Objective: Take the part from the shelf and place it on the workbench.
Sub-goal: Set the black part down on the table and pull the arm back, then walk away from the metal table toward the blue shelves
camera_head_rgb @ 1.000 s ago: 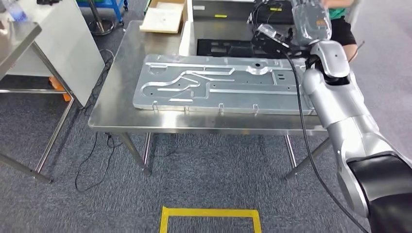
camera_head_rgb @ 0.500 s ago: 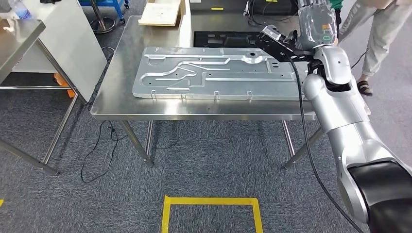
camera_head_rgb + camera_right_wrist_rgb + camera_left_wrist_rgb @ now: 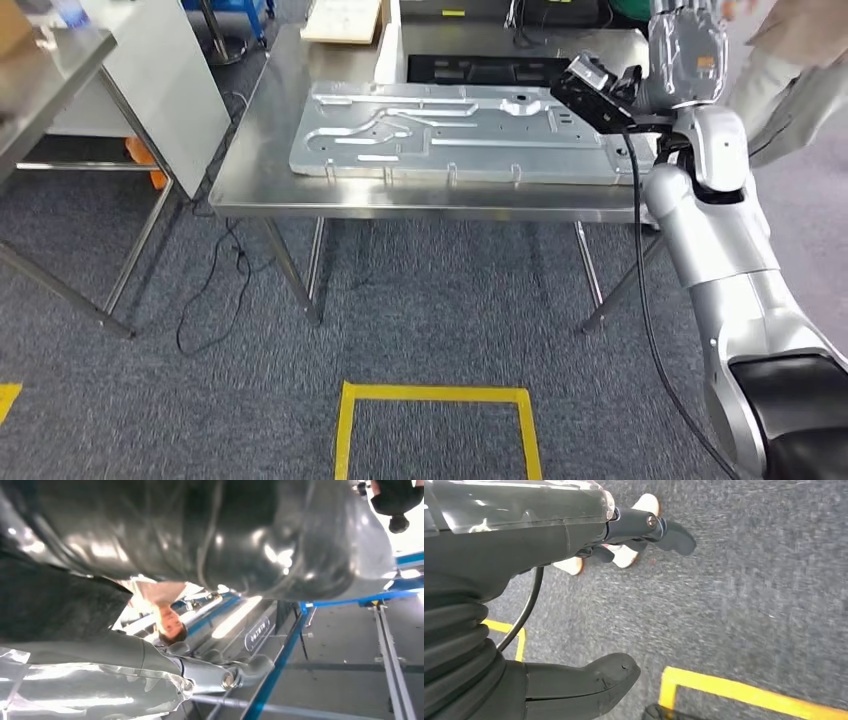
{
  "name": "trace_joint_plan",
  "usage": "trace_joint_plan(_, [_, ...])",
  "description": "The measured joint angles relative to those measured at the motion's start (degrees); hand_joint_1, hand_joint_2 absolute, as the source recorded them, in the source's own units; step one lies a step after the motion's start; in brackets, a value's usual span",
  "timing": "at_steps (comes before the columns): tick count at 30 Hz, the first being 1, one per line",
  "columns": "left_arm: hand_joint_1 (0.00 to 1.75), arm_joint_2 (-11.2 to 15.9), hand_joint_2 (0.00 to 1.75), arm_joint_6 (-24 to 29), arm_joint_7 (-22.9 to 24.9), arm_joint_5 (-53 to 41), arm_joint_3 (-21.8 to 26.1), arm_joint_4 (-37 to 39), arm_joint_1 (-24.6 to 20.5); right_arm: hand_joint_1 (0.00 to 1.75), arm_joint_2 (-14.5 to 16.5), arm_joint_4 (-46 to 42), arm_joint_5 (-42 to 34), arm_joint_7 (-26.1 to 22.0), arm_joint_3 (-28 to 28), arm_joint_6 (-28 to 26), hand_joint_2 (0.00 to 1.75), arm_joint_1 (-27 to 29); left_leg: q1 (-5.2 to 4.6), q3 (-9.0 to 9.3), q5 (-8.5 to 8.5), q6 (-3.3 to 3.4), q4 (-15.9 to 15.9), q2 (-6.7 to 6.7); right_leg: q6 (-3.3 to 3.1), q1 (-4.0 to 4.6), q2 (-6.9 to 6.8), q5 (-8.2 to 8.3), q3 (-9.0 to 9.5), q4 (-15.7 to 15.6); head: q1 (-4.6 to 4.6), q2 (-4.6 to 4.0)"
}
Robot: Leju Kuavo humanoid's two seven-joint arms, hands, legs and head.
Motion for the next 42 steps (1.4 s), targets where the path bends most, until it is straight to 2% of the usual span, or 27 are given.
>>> trace_joint_plan(2, [0.00, 0.0, 1.75, 0.0, 0.0, 0.0, 0.0, 0.0, -0.1, 0.00, -0.4, -0.1, 0.0, 0.0, -0.2, 0.0, 0.00, 0.1, 0.06, -1.65, 1.61, 0.48, -0.2, 0.24, 0.50, -0.27, 0.15, -6.28, -1.62, 6.3, 0.00, 0.00])
trace_joint_plan(3, [0.00, 0.0, 1.75, 0.0, 0.0, 0.0, 0.0, 0.0, 0.0, 0.00, -0.5, -0.1, 0.0, 0.0, -0.3, -0.1, 0.00, 0.2, 0.05, -2.57, 2.35, 0.49, -0.2, 0.33, 0.74, -0.38, 0.15, -8.57, -2.32, 10.2, -0.01, 0.00])
trace_joint_plan(4, [0.00, 0.0, 1.75, 0.0, 0.0, 0.0, 0.0, 0.0, 0.0, 0.00, -0.6, -0.1, 0.0, 0.0, -0.3, -0.1, 0.00, 0.4, 0.04, -3.51, 3.08, 0.42, -0.1, 0.40, 0.97, -0.50, 0.15, -9.48, -2.58, 13.5, -0.01, 0.00])
trace_joint_plan(6, [0.00, 0.0, 1.75, -0.1, 0.0, 0.0, 0.0, 0.0, -0.1, 0.00, -0.6, -0.2, 0.0, 0.0, -0.3, -0.1, 0.00, 0.8, 0.06, -5.42, 4.54, 0.14, 0.0, 0.51, 1.32, -0.85, 0.15, -7.63, -0.74, 15.2, -0.02, 0.00])
trace_joint_plan(8, [0.00, 0.0, 1.75, -0.1, -0.1, 0.1, 0.0, 0.0, -0.1, 0.00, -0.8, -0.7, 0.0, -0.2, -0.4, -0.1, 0.00, 1.0, 0.05, -7.12, 5.81, -0.34, 0.3, 0.51, 1.43, -1.22, 0.18, -5.60, 5.31, 9.0, -0.02, 0.00])
trace_joint_plan(10, [0.00, 0.0, 1.75, -0.2, -0.3, 0.1, 0.0, 0.0, -0.1, 0.00, -1.2, -1.6, -0.1, -0.4, -0.6, -0.2, 0.00, 1.0, -0.03, -8.26, 6.99, -1.01, 0.6, 0.38, 1.13, -1.09, 0.24, -7.16, 11.54, 0.4, -0.03, 0.00])
trace_joint_plan(11, [0.00, 0.0, 1.75, -0.3, -0.4, 0.1, 0.0, 0.0, 0.0, 0.00, -1.3, -2.0, -0.2, -0.6, -0.8, -0.2, 0.00, 1.1, -0.03, -8.58, 7.62, -1.38, 0.5, 0.33, 0.87, -0.86, 0.25, -8.07, 12.92, -2.1, -0.04, 0.00])
trace_joint_plan(13, [0.00, 0.0, 1.75, -0.5, -0.5, 0.1, 0.0, 0.0, 0.1, 0.00, -1.6, -2.6, -0.5, -0.7, -1.0, -0.1, 0.00, 1.5, 0.17, -9.02, 8.80, -2.14, 0.1, 0.26, 0.05, -0.58, 0.09, -7.79, 12.62, -3.4, -0.03, 0.00])
trace_joint_plan(14, [0.00, 0.0, 1.75, -0.6, -0.5, 0.2, 0.0, 0.0, 0.3, 0.00, -1.6, -2.9, -0.7, -0.7, -1.1, 0.2, 0.00, 1.9, 0.32, -9.42, 8.25, -2.47, 0.3, 0.24, -0.49, -0.57, 0.00, -7.13, 12.10, -3.5, -0.04, -0.01])
trace_joint_plan(16, [0.00, -0.1, 1.75, -0.7, -0.6, 0.2, 0.0, 0.0, 0.6, 0.00, -1.8, -3.9, -1.0, -0.7, -1.3, 0.8, 0.00, 2.7, 0.53, -10.95, 3.58, -2.89, 4.0, 0.21, -1.56, -0.66, -0.22, -5.65, 10.73, -3.6, -0.04, 0.00])
trace_joint_plan(18, [0.00, -0.1, 1.75, -0.8, -0.6, 0.2, 0.0, 0.0, 0.7, 0.00, -1.9, -5.1, -1.1, -0.7, -1.5, 1.3, 0.00, 3.4, 0.57, -12.79, -2.57, -3.07, 11.7, 0.20, -2.08, -0.38, -0.24, -4.23, 9.00, -3.5, -0.04, 0.00])
trace_joint_plan(19, [0.00, -0.1, 1.75, -0.8, -0.6, 0.2, 0.0, 0.0, 0.7, 0.00, -2.0, -5.6, -1.1, -0.6, -1.5, 1.6, 0.00, 3.8, 0.57, -13.20, -4.01, -3.10, 15.3, 0.20, -2.14, -0.23, -0.21, -3.51, 8.07, -3.4, -0.05, -0.01])
trace_joint_plan(20, [0.00, -0.1, 1.75, -0.8, -0.5, 0.2, 0.0, 0.0, 0.7, 0.00, -2.1, -6.0, -1.1, -0.6, -1.6, 1.8, 0.00, 4.2, 0.54, -12.94, -4.01, -3.05, 17.7, 0.20, -2.15, -0.08, -0.18, -2.82, 7.10, -3.3, -0.04, 0.00])
trace_joint_plan(21, [0.00, -0.1, 1.75, -0.8, -0.5, 0.2, 0.0, 0.0, 0.7, 0.00, -2.2, -6.3, -1.1, -0.5, -1.7, 1.9, 0.00, 4.7, 0.49, -11.75, -2.91, -2.92, 18.2, 0.19, -2.09, 0.04, -0.16, -2.18, 6.14, -3.2, -0.05, 0.00])
trace_joint_plan(22, [0.00, -0.1, 1.75, -0.8, -0.4, 0.1, 0.0, 0.0, 0.7, 0.00, -2.3, -6.6, -1.2, -0.5, -1.8, 2.0, 0.00, 5.1, 0.41, -9.58, -1.43, -2.69, 16.6, 0.19, -1.98, 0.12, -0.14, -1.62, 5.24, -2.9, -0.05, -0.01])
trace_joint_plan(24, [0.00, -0.1, 1.75, -0.8, -0.3, 0.0, 0.0, 0.0, 0.6, 0.00, -2.6, -7.1, -1.1, -0.6, -2.2, 2.2, 0.00, 5.6, 0.09, -3.21, -0.74, -2.07, 9.1, 0.16, -1.63, 0.19, -0.17, -0.73, 3.76, -2.3, -0.06, 0.00])
trace_joint_plan(26, [0.00, 0.0, 1.75, -0.8, -0.3, -0.1, 0.0, 0.0, 0.4, 0.00, -2.8, -7.4, -1.1, -0.6, -2.5, 2.2, 0.00, 5.6, -0.28, 1.35, -2.60, -1.56, 2.3, 0.14, -1.05, 0.21, -0.30, 0.16, 2.94, -1.9, -0.05, 0.01])
trace_joint_plan(28, [0.00, -0.1, 1.75, -0.9, -0.4, -0.1, -0.1, 0.0, 0.3, 0.00, -2.9, -7.5, -1.0, -0.6, -2.7, 2.3, 0.00, 5.7, -0.41, 1.91, -2.88, -0.91, 0.1, 0.17, -0.30, 0.21, -0.40, 1.24, 2.70, -2.2, -0.04, 0.01])
trace_joint_plan(30, [0.00, -0.2, 1.75, -1.0, -0.5, -0.1, -0.1, 0.0, 0.3, 0.00, -3.0, -7.5, -1.0, -0.7, -2.8, 2.5, 0.00, 5.7, -0.24, 1.12, -1.42, 0.08, -0.4, 0.38, 0.28, 0.10, -0.17, 0.05, 2.03, -1.5, -0.01, 0.01])
trace_joint_plan(32, [0.00, -0.3, 1.75, -1.0, -0.6, -0.1, -0.2, 0.0, 0.2, 0.00, -3.0, -7.4, -1.0, -0.7, -2.9, 2.7, 0.87, 5.7, -0.12, -0.20, 0.18, 0.79, -0.8, 0.60, 0.72, -0.16, 0.08, -5.20, 0.42, 3.3, 0.03, 0.01])
trace_joint_plan(34, [0.00, -0.2, 1.75, -1.0, -0.7, -0.1, -0.3, 0.0, 0.2, 0.00, -3.1, -7.3, -1.0, -0.7, -2.9, 2.7, 1.75, 5.8, -0.19, -1.98, 1.57, 0.95, -0.7, 0.64, 1.18, -0.37, 0.09, -9.86, -1.11, 10.7, 0.04, 0.00])
trace_joint_plan(35, [0.00, -0.3, 1.75, -1.0, -0.8, -0.1, -0.4, 0.0, 0.2, 0.00, -3.1, -7.3, -1.0, -0.7, -2.9, 2.8, 1.75, 5.9, -0.21, -2.89, 2.22, 0.90, -0.5, 0.64, 1.36, -0.45, 0.09, -10.28, -1.20, 13.2, 0.03, 0.00])
trace_joint_plan(36, [0.00, -0.3, 1.75, -1.1, -0.8, -0.1, -0.4, 0.0, 0.2, 0.00, -3.1, -7.3, -1.0, -0.7, -2.9, 2.8, 1.75, 5.9, -0.21, -3.81, 2.82, 0.80, -0.4, 0.64, 1.49, -0.56, 0.09, -9.43, -0.46, 14.0, 0.03, -0.01])
trace_joint_plan(37, [0.00, -0.3, 1.75, -1.1, -0.8, -0.1, -0.4, 0.0, 0.2, 0.00, -3.1, -7.2, -1.0, -0.8, -2.9, 2.8, 1.75, 5.9, -0.21, -4.72, 3.39, 0.66, -0.1, 0.63, 1.55, -0.68, 0.09, -7.88, 1.37, 12.7, 0.03, 0.00])
trace_joint_plan(38, [0.00, -0.3, 1.75, -1.1, -0.8, -0.1, -0.4, 0.0, 0.2, 0.00, -3.1, -7.2, -1.0, -0.8, -2.9, 2.8, 1.75, 5.8, -0.20, -5.52, 3.91, 0.47, 0.2, 0.61, 1.52, -0.78, 0.10, -6.58, 4.15, 9.6, 0.03, 0.00])
trace_joint_plan(40, [0.00, -0.3, 1.75, -1.1, -0.8, -0.1, -0.4, 0.0, 0.2, 0.00, -3.1, -7.3, -1.0, -1.0, -2.9, 2.7, 1.75, 5.5, -0.32, -6.79, 4.81, -0.11, 0.8, 0.48, 1.14, -0.64, 0.13, -6.73, 10.36, 1.4, 0.02, 0.00])
trace_joint_plan(42, [0.00, -0.3, 1.75, -1.1, -0.9, -0.1, -0.5, 0.0, 0.2, 0.00, -3.1, -7.3, -1.0, -1.1, -3.0, 2.7, 1.75, 5.2, -0.36, -7.37, 5.82, -0.82, 0.9, 0.41, 0.43, -0.23, 0.12, -7.98, 12.90, -3.1, 0.00, 0.00])
